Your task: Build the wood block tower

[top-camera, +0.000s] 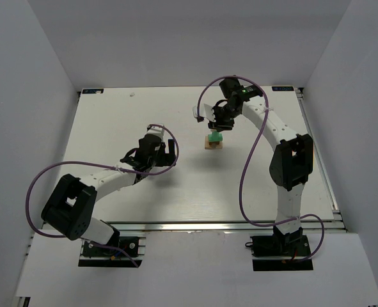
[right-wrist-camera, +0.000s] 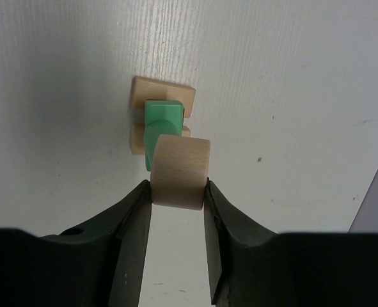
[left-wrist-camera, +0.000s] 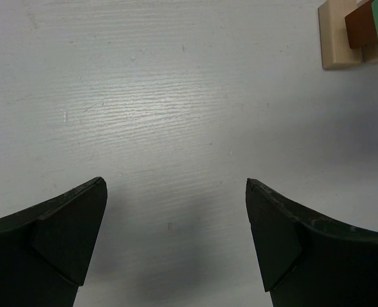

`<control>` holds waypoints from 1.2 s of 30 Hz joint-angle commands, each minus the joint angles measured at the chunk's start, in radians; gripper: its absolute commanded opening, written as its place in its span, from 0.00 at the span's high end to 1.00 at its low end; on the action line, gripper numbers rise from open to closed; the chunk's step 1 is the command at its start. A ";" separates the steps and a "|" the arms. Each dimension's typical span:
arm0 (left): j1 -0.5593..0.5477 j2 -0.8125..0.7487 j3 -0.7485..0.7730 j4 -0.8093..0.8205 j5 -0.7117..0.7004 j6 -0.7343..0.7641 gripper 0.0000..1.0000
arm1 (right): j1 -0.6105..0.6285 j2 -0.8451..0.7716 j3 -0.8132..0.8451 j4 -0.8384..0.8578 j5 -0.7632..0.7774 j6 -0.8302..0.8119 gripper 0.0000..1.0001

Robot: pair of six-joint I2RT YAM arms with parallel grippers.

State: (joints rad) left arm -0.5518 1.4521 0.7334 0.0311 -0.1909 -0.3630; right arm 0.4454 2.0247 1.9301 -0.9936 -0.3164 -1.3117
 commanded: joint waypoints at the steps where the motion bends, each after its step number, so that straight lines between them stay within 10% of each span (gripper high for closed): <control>1: 0.004 -0.006 0.029 0.020 0.013 0.010 0.02 | -0.002 0.012 0.026 0.007 -0.006 0.008 0.77; 36: 0.004 -0.013 0.015 0.035 0.045 0.012 0.02 | -0.002 -0.004 0.018 -0.004 -0.003 0.005 0.77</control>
State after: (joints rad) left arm -0.5518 1.4521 0.7341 0.0383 -0.1665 -0.3592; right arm 0.4454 2.0323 1.9301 -0.9695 -0.3141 -1.3006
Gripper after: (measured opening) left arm 0.983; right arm 0.403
